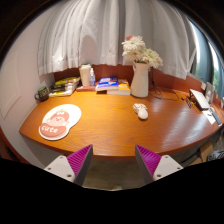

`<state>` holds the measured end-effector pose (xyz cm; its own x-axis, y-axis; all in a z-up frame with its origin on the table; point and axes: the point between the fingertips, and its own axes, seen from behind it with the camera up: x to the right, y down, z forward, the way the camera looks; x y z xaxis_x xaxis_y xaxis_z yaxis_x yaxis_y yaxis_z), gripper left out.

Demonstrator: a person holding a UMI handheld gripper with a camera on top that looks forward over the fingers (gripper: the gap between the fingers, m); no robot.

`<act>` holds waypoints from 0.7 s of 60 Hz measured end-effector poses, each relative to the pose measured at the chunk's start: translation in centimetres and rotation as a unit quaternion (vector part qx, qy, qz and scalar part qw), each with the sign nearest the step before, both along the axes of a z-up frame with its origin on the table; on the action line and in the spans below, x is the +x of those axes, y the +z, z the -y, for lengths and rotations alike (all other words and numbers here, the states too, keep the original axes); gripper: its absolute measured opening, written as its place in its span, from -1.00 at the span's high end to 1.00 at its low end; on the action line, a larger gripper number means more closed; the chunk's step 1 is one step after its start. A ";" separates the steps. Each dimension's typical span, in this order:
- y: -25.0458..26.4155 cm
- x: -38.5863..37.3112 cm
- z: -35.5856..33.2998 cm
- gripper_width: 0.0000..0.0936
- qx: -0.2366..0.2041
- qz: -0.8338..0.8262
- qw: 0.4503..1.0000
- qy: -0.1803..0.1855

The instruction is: Arrange mouse

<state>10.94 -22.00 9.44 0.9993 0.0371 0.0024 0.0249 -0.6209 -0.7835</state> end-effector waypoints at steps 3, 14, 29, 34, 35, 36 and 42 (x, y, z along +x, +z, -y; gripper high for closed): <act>-4.9 4.2 -1.7 -0.82 -0.009 0.012 1.000 -0.015; -8.1 10.6 -6.9 -0.82 -0.027 0.029 0.998 -0.056; -10.1 13.6 -17.0 -0.79 -0.041 0.024 0.997 -0.057; -10.3 14.1 -20.2 -0.77 -0.044 0.022 0.997 -0.053; -10.4 14.1 -20.8 -0.76 -0.046 0.022 0.997 -0.053; -10.4 14.3 -21.4 -0.76 -0.045 0.022 0.997 -0.052; -10.6 14.6 -24.2 -0.67 -0.050 0.018 0.997 -0.047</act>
